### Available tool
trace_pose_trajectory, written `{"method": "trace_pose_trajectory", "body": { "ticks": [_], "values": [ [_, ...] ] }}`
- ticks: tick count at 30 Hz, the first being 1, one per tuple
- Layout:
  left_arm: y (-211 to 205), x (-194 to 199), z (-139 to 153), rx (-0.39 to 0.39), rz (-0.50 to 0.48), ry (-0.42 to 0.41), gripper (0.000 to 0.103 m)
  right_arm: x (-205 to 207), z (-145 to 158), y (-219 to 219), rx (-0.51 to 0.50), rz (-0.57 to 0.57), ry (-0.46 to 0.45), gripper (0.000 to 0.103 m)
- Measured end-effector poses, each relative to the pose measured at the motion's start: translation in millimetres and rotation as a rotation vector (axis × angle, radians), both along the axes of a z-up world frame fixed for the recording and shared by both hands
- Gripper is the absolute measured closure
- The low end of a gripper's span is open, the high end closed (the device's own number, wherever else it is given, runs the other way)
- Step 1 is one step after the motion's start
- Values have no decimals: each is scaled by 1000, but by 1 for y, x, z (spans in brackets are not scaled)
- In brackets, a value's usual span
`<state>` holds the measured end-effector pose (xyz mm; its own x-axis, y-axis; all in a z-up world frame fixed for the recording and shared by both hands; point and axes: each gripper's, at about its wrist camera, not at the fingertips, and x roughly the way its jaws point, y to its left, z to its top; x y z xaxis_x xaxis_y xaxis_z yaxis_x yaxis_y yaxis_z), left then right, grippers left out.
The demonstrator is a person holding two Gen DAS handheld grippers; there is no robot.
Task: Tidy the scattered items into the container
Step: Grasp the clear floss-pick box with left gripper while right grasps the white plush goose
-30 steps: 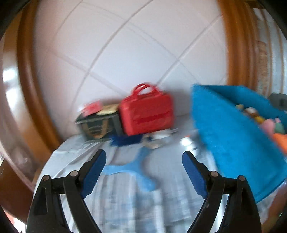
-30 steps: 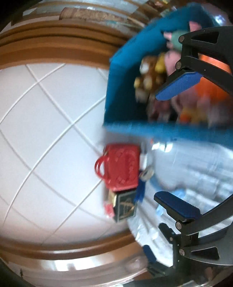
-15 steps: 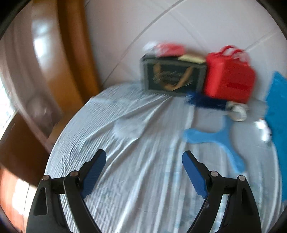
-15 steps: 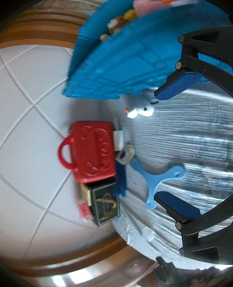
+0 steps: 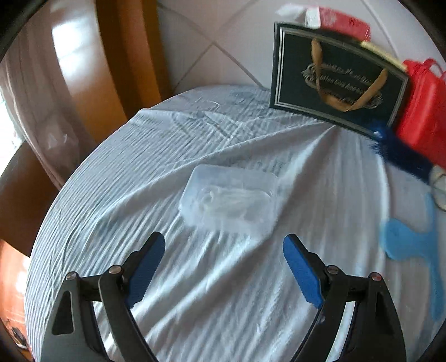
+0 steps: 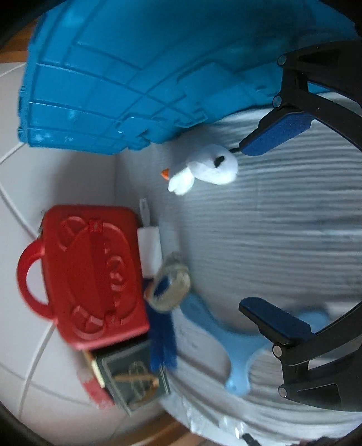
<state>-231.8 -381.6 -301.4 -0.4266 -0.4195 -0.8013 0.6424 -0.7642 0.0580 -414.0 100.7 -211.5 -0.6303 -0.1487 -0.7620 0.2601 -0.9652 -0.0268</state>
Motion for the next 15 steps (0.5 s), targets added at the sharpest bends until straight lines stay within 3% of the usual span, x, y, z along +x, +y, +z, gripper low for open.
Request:
{"method": "trace_pose_trajectory", "body": {
  "ticks": [6, 12, 15],
  "values": [
    [-12, -38, -25, -15, -2, -32, 14, -48, -31, 4, 63, -95, 40, 0],
    [-21, -62, -29, -13, -3, 18, 13, -86, -66, 11, 154, -131, 27, 0],
    [-25, -74, -29, -1, -8, 26, 13, -101, -82, 21, 110, -160, 3, 0]
  ]
}}
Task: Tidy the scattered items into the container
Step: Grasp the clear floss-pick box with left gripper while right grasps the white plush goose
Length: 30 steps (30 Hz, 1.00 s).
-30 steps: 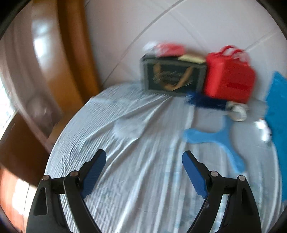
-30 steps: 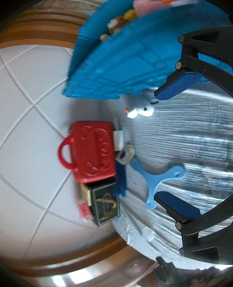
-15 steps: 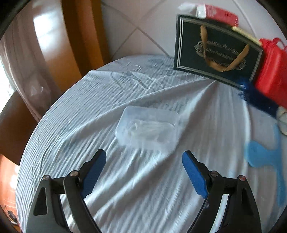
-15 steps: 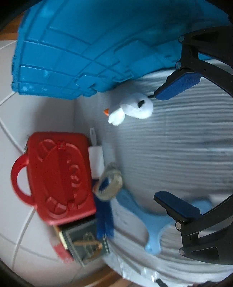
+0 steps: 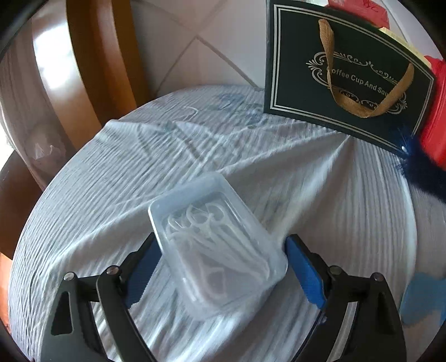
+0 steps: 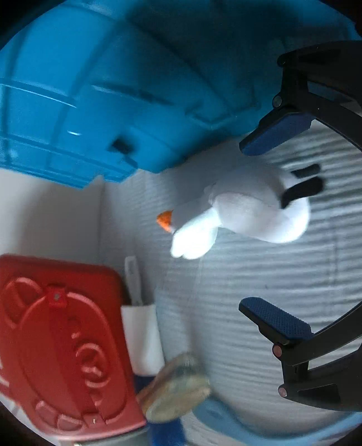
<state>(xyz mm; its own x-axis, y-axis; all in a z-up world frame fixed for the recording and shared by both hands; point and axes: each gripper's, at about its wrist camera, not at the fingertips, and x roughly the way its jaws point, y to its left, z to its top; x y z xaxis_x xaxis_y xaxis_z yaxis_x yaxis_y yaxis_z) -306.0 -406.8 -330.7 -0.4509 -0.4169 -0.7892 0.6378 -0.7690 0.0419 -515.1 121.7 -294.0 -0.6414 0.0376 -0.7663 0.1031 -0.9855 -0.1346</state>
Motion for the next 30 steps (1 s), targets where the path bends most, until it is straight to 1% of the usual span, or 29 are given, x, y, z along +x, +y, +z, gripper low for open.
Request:
{"method": "trace_pose_trajectory", "body": {
  "ticks": [2, 3, 4, 5, 6, 7, 9, 10, 12, 13, 14, 15, 17, 19, 24, 30],
  "values": [
    [-2, -7, -1, 15, -12, 6, 13, -8, -5, 11, -45, -47, -11, 0],
    [-2, -9, -1, 18, -15, 8, 15, -11, -6, 15, -66, -60, -15, 0],
    [-2, -11, 0, 23, -19, 15, 22, -13, -6, 20, -86, -71, -19, 1],
    [-2, -12, 0, 31, -27, 25, 26, -14, -7, 22, -90, -77, -20, 7],
    [-1, -13, 1, 38, -34, 36, 36, -15, -7, 23, -81, -79, -21, 10],
    [0, -13, 1, 46, -41, 45, 42, -16, -9, 24, -67, -84, -26, 17],
    [3, -14, 2, 37, -41, 44, 42, -16, -12, 28, -60, -100, -32, 23],
    [3, -14, 2, 39, -41, 44, 42, -15, -13, 30, -60, -106, -34, 29],
    [1, -13, 1, 48, -40, 51, 43, -15, -16, 34, -62, -112, -41, 34],
    [2, -13, 2, 46, -40, 50, 43, -14, -16, 36, -65, -110, -40, 38],
    [3, -12, 2, 39, -36, 47, 43, -13, -15, 37, -50, -116, -32, 49],
    [5, -9, 4, 26, -29, 47, 43, -11, -14, 37, -44, -119, -26, 49],
    [12, -2, 11, -4, -24, 58, 43, -6, -11, 40, -89, -111, -26, 49],
    [19, 4, 17, -30, -24, 56, 43, 1, -8, 37, -90, -98, -22, 49],
    [35, 20, 36, -65, -35, 67, 43, 22, 2, 29, -106, -61, -8, 49],
    [69, 53, 69, -127, -67, 89, 43, 60, 29, 18, -139, 0, 20, 49]
  ]
}}
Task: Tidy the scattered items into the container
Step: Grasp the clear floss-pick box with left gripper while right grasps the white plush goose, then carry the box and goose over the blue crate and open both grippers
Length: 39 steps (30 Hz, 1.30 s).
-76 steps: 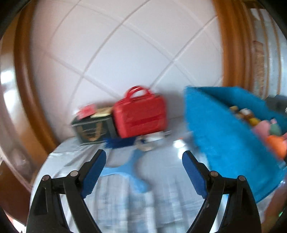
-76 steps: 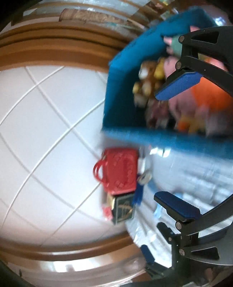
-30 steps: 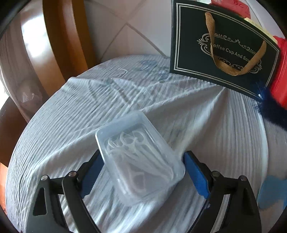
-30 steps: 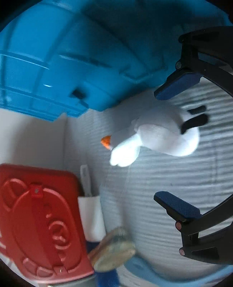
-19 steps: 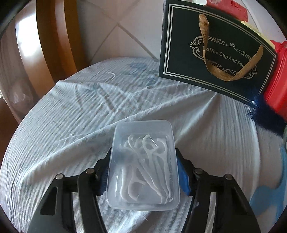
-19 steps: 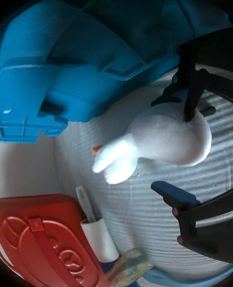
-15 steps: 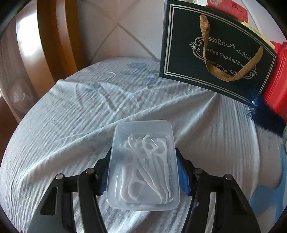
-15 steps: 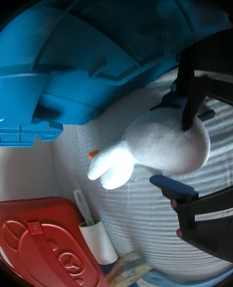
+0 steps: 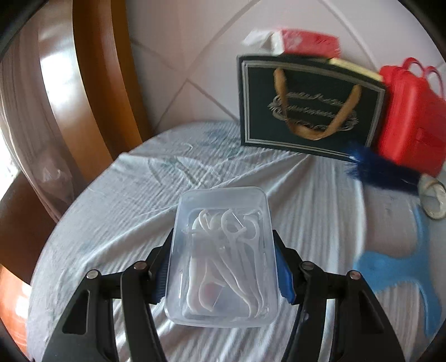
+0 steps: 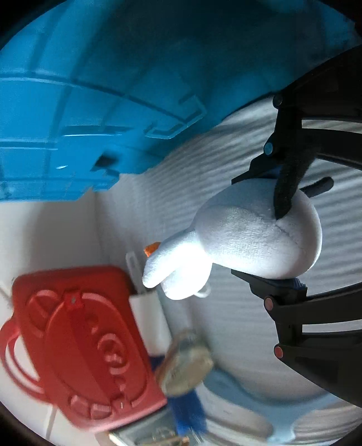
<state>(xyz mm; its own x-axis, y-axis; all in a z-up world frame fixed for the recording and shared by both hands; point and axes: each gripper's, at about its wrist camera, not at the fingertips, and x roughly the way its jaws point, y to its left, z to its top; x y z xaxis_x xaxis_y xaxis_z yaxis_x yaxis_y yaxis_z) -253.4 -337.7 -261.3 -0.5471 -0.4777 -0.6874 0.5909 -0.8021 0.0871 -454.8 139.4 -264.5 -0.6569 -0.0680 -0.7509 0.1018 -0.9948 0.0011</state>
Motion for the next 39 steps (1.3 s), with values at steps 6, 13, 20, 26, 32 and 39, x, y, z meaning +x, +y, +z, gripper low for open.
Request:
{"method": "trace_pose_trajectory", "body": {
  "ticks": [6, 13, 20, 26, 32, 39],
  "values": [
    [57, 39, 44, -41, -70, 27, 43, 54, 52, -25, -33, 61, 61, 50],
    [116, 75, 106, 12, -159, 108, 43, 129, 124, -30, -92, 123, 138, 50],
    [202, 82, 176, 5, -301, 193, 43, 194, 214, -8, -119, 172, 252, 50],
    [295, 74, 223, -2, -438, 265, 43, 231, 281, 41, -123, 148, 381, 50],
    [415, 62, 251, -2, -553, 327, 43, 248, 322, 120, -92, 108, 471, 50],
    [576, 48, 279, 20, -627, 382, 43, 235, 336, 249, -11, 92, 521, 50]
  ]
}}
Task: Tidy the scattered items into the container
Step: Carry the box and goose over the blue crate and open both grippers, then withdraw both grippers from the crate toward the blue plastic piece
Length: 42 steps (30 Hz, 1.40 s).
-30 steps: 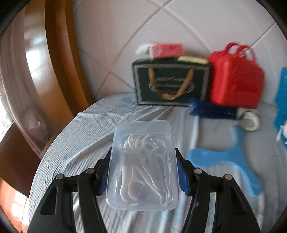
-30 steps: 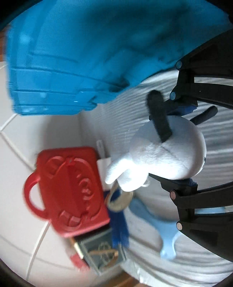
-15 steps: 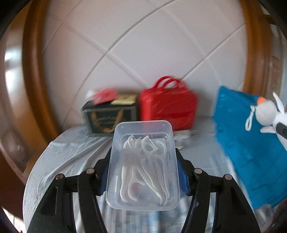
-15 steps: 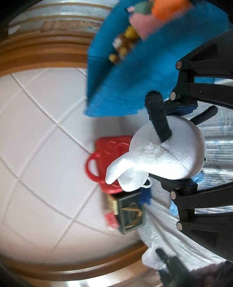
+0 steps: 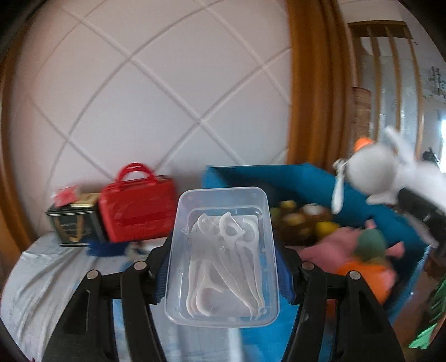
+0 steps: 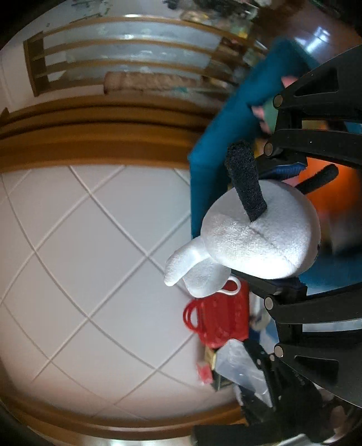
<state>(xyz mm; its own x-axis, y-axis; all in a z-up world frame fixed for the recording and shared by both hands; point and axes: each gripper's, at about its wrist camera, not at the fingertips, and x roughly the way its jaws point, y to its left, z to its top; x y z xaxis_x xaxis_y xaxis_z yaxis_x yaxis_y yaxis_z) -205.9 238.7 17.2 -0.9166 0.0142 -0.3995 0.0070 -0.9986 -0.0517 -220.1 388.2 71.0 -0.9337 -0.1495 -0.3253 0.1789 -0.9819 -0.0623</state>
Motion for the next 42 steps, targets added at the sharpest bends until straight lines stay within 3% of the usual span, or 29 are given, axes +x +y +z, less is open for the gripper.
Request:
{"method": "trace_pose_trajectory", "body": {
  "ticks": [3, 6, 9, 17, 21, 23, 27, 35, 42],
  "values": [
    [62, -12, 3, -4, -16, -32, 43, -19, -5, 53, 35, -4, -34, 50],
    [108, -27, -2, -16, -40, -119, 43, -41, -20, 97, 50, -9, -107, 50],
    [147, -38, -11, -67, -46, -178, 43, -59, -40, 130, 36, -4, -180, 50],
    [203, -53, -22, -112, -71, -241, 43, -89, -83, 174, 34, 0, -308, 50],
    [205, -61, -32, -118, -66, -269, 42, -97, -96, 184, 46, 3, -341, 47],
    [206, -60, -33, -121, -67, -272, 40, -99, -98, 190, 42, 3, -348, 41],
    [206, -57, -31, -121, -51, -259, 25, -100, -97, 197, 42, -9, -351, 33],
    [204, -49, -27, -103, -37, -246, 19, -80, -83, 220, -7, -29, -307, 3],
    [198, -24, -13, -82, -31, -198, 15, -51, -63, 230, -40, -38, -252, 1]
  ]
}}
